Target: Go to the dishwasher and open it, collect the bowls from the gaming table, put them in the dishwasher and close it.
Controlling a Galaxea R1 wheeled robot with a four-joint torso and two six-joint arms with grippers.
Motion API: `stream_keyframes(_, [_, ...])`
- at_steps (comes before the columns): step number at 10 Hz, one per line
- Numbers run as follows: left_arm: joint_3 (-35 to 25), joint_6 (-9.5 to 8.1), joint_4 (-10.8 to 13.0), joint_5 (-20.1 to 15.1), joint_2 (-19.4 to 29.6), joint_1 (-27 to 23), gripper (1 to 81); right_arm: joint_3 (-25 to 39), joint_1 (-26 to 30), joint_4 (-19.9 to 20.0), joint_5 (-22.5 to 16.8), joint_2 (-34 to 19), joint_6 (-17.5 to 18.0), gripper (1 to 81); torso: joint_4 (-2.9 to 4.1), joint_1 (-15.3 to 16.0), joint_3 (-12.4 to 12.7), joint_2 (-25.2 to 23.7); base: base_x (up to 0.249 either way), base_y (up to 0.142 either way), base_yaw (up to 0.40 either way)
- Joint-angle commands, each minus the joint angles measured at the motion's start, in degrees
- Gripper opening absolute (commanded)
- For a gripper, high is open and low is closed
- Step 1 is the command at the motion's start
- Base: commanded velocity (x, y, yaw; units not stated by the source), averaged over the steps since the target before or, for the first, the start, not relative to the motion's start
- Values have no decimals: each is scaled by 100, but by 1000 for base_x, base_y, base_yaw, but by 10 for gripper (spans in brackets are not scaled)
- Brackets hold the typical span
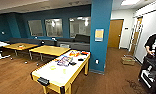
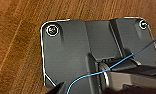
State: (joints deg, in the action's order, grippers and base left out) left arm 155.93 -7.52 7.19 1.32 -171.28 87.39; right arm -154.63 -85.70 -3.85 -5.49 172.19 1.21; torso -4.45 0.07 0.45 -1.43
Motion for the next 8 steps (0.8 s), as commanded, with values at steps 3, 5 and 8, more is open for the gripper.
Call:
stream_keyframes(3, [8,5,-25,-290,32,-314,811,12,347,-10,-304,-7,-15,811,0,-2,0,-2,134,96,0])
stream_keyframes(5, [8,5,-25,-290,23,-306,811,12,346,-10,-304,2,-15,811,0,0,0,0,132,112,0])
stream_keyframes(8, [8,5,-25,-290,32,-306,811,12,338,-10,-304,2,-15,811,0,2,0,0,103,127,0])
